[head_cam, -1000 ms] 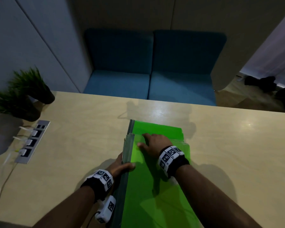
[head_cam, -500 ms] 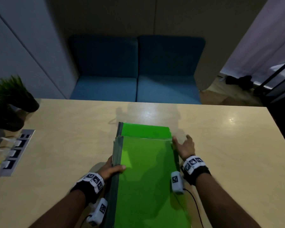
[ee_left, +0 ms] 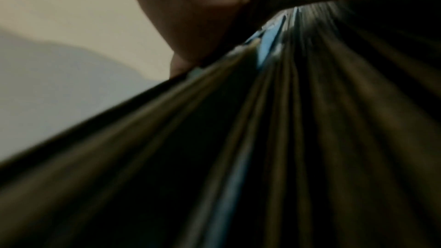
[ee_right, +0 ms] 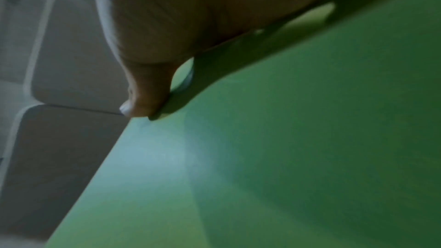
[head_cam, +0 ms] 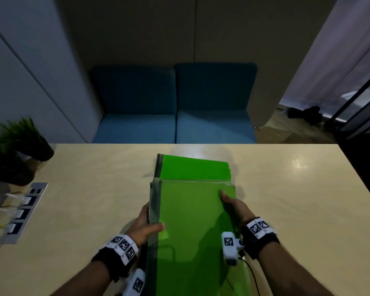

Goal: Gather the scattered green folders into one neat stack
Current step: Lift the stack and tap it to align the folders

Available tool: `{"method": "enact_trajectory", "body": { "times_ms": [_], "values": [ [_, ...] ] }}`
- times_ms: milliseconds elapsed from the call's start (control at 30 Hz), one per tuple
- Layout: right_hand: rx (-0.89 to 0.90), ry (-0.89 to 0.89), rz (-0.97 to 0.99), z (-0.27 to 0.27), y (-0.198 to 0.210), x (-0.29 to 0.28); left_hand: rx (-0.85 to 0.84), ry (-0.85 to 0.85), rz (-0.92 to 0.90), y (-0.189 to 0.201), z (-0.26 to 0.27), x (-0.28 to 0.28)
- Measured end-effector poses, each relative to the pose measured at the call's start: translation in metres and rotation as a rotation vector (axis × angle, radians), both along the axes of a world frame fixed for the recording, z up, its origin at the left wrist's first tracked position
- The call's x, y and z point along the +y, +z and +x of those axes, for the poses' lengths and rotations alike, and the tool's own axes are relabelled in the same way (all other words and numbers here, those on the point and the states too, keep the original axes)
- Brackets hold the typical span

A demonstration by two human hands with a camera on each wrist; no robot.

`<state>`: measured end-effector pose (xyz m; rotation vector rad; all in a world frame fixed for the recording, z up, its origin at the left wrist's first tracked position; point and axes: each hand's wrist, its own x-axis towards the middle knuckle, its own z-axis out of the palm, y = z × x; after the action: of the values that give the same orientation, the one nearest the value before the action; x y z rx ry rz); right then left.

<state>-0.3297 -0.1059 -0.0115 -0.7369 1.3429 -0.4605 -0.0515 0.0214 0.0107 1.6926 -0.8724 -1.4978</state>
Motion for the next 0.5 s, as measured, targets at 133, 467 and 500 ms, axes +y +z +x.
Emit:
{"method": "enact_trajectory", "body": {
  "times_ms": [133,467,500],
  "values": [
    [-0.252,-0.085,-0.275,0.009,0.082,-0.006,-0.023,-0.002,-0.207,0.037,-0.003,-0.012],
    [-0.203,-0.042,-0.889,-0.018,0.123,-0.018,-0.058,-0.136,-0.294,0.054,-0.021,-0.009],
    [-0.249,-0.032,-0.861,-0.023,0.113,-0.014,0.026,-0.159,-0.253,0.052,-0.02,-0.01]
  ]
}}
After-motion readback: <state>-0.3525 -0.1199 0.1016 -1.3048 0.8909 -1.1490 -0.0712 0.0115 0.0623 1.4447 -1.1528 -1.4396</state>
